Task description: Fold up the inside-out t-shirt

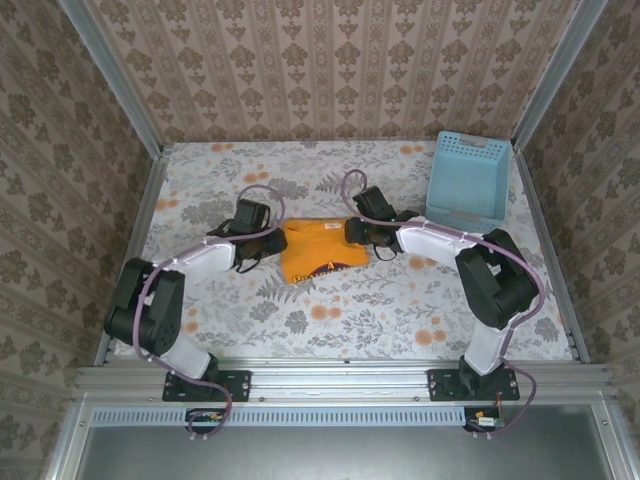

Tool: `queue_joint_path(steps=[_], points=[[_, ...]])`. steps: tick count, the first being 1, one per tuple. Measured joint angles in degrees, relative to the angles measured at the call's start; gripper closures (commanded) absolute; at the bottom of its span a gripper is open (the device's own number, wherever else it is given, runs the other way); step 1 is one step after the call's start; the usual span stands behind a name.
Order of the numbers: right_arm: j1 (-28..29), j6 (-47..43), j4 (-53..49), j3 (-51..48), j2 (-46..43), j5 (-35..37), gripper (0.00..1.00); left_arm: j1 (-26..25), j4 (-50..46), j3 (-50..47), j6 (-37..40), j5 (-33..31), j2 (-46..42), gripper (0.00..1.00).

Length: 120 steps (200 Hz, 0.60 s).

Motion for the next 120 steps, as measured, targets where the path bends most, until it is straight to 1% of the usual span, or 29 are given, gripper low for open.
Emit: queue_joint_path(steps=[15, 33, 59, 69, 80, 92, 120], points=[[0.04, -0.68, -2.43, -0.11, -2.78, 1.36, 0.41, -0.15, -4.20, 0.52, 0.04, -2.84, -4.04, 0.56], [0.81, -0.98, -3.96, -0.74, -7.32, 2.29, 0.41, -1.44, -6.99, 0.66, 0.02, -4.94, -8.90, 0.56], [3.65, -0.59, -4.50, -1.53, -11.69, 2.19, 0.43, -7.15, -6.38, 0.66, -0.07, -4.66, -11.69, 0.57], [4.59, -0.15, -4.26, -1.75, -11.78, 0.92, 0.45, -9.22, -5.33, 0.66, -0.09, -3.63, -11.04, 0.60], [5.35, 0.70, -3.78, -1.95, -10.91, -0.76, 0.47, -10.25, -4.35, 0.98, -0.31, -2.58, -9.31, 0.65], [5.57, 1.29, -3.34, -1.70, -8.72, -2.05, 0.48, -10.05, -3.06, 1.70, -0.61, -1.27, -6.19, 0.65], [4.33, 1.60, -3.41, 2.12, 0.50, -2.69, 0.50, -7.15, 0.94, 2.32, -0.98, -0.13, 1.66, 0.65]])
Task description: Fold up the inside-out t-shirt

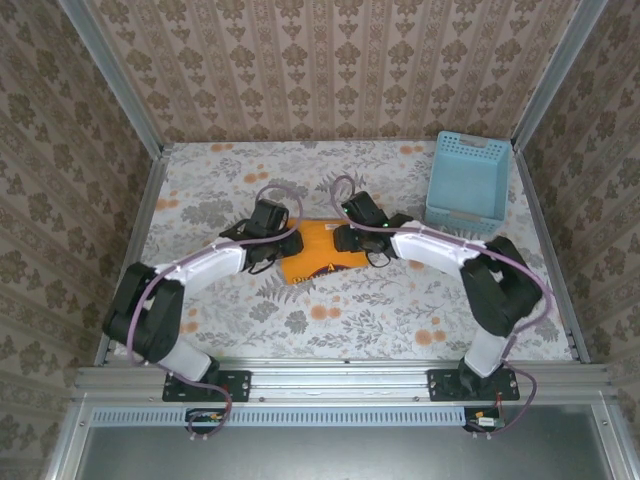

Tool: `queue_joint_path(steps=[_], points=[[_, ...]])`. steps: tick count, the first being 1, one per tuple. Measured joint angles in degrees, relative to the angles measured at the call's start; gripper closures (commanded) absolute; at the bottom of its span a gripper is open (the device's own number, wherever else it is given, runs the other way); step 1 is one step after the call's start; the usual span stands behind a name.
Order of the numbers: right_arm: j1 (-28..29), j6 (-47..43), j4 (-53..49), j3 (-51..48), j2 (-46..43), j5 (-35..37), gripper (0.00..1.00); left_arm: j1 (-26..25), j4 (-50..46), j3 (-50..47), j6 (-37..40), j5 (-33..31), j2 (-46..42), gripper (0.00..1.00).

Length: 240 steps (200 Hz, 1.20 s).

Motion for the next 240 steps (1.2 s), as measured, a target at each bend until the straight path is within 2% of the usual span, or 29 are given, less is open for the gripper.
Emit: queue_joint_path(steps=[34, 59, 94, 107, 126, 141, 180, 215, 230, 240], points=[[-3.63, -0.13, 0.07, 7.50, 9.77, -0.46, 0.50, 3.43, 1.57, 5.33, -0.13, 0.70, 10.23, 0.67], [-5.49, -0.11, 0.48, 10.95, 13.53, -0.70, 0.47, 4.44, 3.45, 6.86, -0.59, 1.92, 13.81, 0.67], [-6.67, -0.92, 0.52, 11.04, 13.70, -2.21, 0.35, 4.83, 3.19, 6.99, -0.57, 2.40, 13.84, 0.64], [-6.75, -1.44, 0.09, 10.93, 13.18, -2.19, 0.32, 5.64, 1.77, 7.02, -0.52, 2.29, 12.72, 0.60], [-6.75, -2.21, -0.70, 9.27, 9.77, -1.68, 0.28, 6.78, -1.55, 7.10, -0.24, 0.50, 9.14, 0.51], [-6.56, -2.43, -1.42, 7.30, 5.31, -1.09, 0.25, 7.19, -4.07, 7.30, 0.13, -0.98, 5.46, 0.48], [-2.56, -2.95, -1.79, 5.66, -3.54, 2.69, 0.20, 7.43, -6.51, 7.04, 0.17, -2.40, -3.61, 0.45], [4.90, -3.56, -3.48, 5.64, -2.08, 5.92, 0.17, 6.62, -7.02, 5.90, 0.26, -2.38, -5.55, 0.42], [6.67, -3.54, -3.78, 5.66, 0.09, 6.51, 0.16, 6.27, -7.15, 5.29, 0.26, -1.92, -5.29, 0.42], [7.17, -3.56, -4.17, 5.81, 1.97, 7.04, 0.14, 6.64, -6.86, 4.48, 0.20, -1.55, -5.29, 0.38]])
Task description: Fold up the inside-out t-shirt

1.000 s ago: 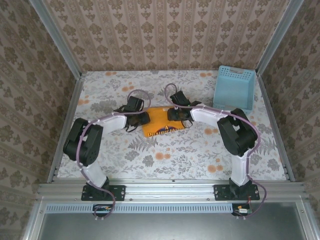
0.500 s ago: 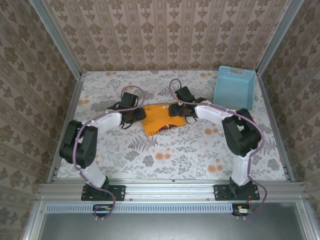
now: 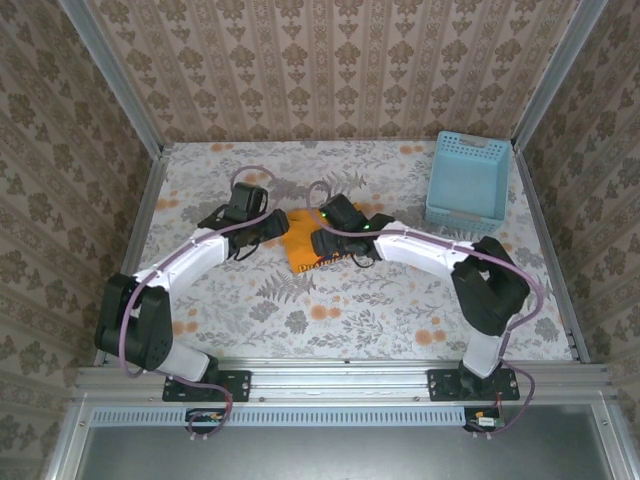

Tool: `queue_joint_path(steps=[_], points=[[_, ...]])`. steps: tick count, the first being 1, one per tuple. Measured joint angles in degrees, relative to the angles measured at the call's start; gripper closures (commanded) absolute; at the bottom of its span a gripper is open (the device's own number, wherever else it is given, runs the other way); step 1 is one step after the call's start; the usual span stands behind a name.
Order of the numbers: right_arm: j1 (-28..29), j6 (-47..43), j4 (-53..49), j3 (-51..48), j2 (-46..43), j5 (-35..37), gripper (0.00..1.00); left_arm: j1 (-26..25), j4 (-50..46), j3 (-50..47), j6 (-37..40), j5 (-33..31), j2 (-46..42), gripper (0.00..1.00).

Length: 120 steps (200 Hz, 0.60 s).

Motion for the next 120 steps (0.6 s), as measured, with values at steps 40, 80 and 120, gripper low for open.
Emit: queue_joint_path(steps=[40, 80, 120], points=[[0.26, 0.07, -4.26, 6.36, 10.05, 2.99, 0.11, 3.93, 1.20, -4.39, -0.83, 0.96, -0.02, 0.28], [-0.61, 0.52, -6.91, 17.18, 17.09, 2.56, 0.12, 5.07, 1.84, -6.19, -0.85, 1.09, -2.32, 0.26], [-2.01, 1.68, -8.09, 22.69, 19.37, -1.53, 0.11, 4.92, 1.14, -6.29, -0.81, -1.11, -5.16, 0.23]])
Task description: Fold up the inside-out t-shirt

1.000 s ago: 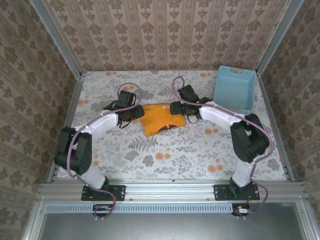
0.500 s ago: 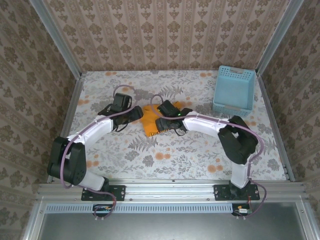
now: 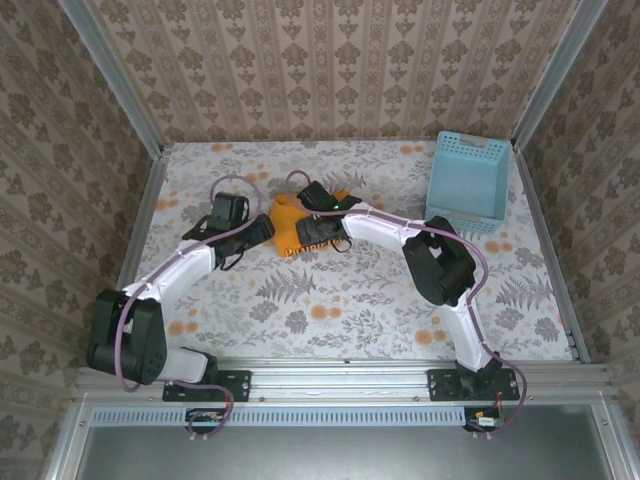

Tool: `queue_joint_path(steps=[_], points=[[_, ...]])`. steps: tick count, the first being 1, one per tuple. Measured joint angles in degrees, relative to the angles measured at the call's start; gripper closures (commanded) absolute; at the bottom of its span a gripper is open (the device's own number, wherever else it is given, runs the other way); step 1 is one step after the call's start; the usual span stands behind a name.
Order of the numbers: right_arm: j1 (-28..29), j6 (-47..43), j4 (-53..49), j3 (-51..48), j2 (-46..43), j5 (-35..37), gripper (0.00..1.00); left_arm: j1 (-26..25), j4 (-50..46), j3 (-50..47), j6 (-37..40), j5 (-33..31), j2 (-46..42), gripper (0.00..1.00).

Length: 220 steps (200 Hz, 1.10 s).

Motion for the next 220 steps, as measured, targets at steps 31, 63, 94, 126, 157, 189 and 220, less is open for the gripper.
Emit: queue_joint_path(steps=[31, 63, 94, 126, 157, 189, 220], points=[[-2.19, 1.51, 0.66, -7.67, -9.33, -1.53, 0.09, -6.36, -3.98, 4.72, -0.35, -4.72, 1.62, 0.17], [-8.04, 3.37, 1.38, -20.37, -27.93, -0.90, 0.08, -15.72, -6.80, 14.10, -1.49, -9.81, 9.09, 0.12], [-11.89, 5.11, 2.95, -31.15, -41.27, 0.83, 0.07, -21.11, -11.41, 25.18, -2.10, -13.57, 21.68, 0.06], [-12.13, 6.58, 3.06, -40.76, -49.05, 1.05, 0.07, -22.51, -18.12, 38.21, -1.46, -16.83, 35.93, 0.07], [-12.41, 7.74, 2.51, -46.84, -57.00, 1.31, 0.07, -20.04, -24.13, 45.81, 2.03, -19.76, 44.00, 0.06], [-12.85, 8.76, 1.44, -50.47, -65.22, 2.03, 0.06, -13.64, -28.17, 49.83, 9.88, -19.58, 46.03, 0.04], [-13.97, 8.98, -0.87, -51.89, -70.58, 2.89, 0.06, -5.01, -32.15, 54.14, 19.78, -19.85, 47.91, 0.05]])
